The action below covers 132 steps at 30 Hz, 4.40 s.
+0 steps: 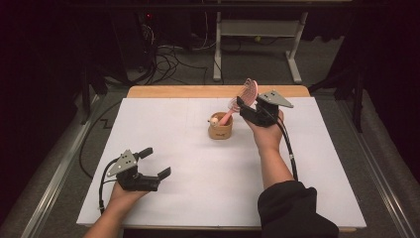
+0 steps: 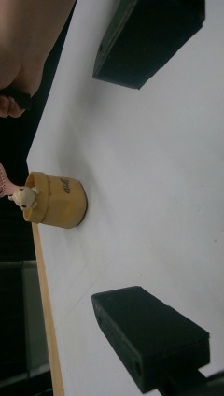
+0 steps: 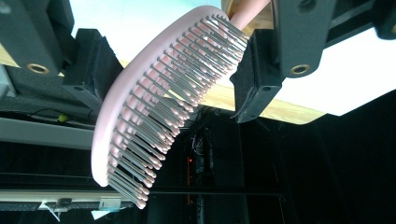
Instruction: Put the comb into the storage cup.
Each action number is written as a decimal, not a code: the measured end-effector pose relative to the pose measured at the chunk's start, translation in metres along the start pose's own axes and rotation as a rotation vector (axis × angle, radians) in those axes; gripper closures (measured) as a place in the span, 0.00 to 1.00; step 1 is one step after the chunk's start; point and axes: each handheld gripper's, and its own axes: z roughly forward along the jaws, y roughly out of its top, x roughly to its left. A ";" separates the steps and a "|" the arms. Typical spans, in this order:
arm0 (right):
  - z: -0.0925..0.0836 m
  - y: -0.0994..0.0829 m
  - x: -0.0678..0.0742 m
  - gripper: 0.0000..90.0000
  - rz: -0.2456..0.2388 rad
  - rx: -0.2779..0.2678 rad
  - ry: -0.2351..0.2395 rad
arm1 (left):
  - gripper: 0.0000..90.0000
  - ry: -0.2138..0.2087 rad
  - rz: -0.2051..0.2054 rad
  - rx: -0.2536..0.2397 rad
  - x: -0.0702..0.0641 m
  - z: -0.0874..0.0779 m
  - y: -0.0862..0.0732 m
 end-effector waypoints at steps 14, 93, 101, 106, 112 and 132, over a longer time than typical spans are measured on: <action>0.002 -0.002 0.000 0.41 -0.002 0.004 -0.003 | 0.00 0.004 -0.002 -0.004 0.001 -0.001 0.000; -0.023 -0.005 -0.009 0.00 -0.049 0.067 -0.042 | 0.00 0.045 0.007 0.023 0.005 -0.003 -0.002; -0.041 -0.030 -0.004 0.00 -0.086 0.109 -0.019 | 0.00 0.058 0.015 0.034 0.006 -0.003 -0.003; -0.055 -0.055 -0.005 0.00 -0.083 0.138 -0.001 | 0.00 0.063 0.014 0.036 0.007 -0.003 -0.003; -0.086 -0.079 -0.013 0.00 -0.065 0.143 0.004 | 0.00 0.071 0.010 0.029 0.008 -0.006 -0.002; -0.193 -0.112 -0.027 0.00 -0.069 0.041 0.006 | 0.00 0.087 -0.008 0.035 0.006 -0.014 -0.006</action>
